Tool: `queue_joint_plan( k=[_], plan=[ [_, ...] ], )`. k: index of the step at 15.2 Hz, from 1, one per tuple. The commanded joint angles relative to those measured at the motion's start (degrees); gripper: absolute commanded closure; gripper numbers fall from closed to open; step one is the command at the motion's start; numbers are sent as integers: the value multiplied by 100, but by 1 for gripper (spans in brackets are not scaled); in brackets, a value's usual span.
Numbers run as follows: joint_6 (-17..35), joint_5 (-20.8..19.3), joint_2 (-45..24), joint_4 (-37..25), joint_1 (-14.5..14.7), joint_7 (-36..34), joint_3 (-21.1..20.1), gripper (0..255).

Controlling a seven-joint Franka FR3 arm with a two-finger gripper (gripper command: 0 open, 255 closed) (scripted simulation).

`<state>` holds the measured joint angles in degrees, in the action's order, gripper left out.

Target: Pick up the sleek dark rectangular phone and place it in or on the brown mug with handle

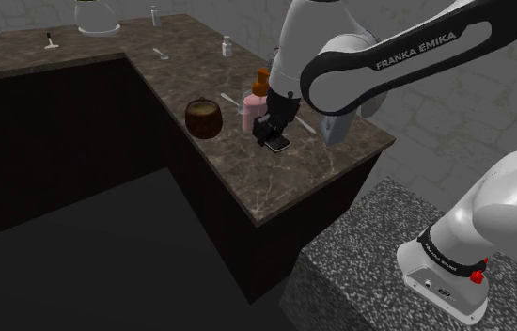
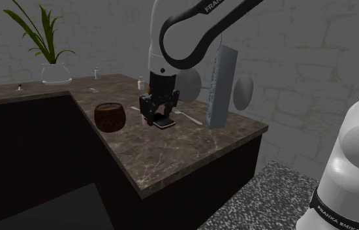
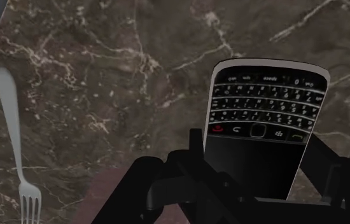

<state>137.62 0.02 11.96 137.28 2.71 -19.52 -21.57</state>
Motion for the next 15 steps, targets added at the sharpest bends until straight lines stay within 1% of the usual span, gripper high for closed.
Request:
queue_joint_plan(
  k=[1,15],
  plan=[
    [-166,49,97,-74,12,48,24,255],
    [-1290,202,507,-808,45,226,148,255]
  ],
)
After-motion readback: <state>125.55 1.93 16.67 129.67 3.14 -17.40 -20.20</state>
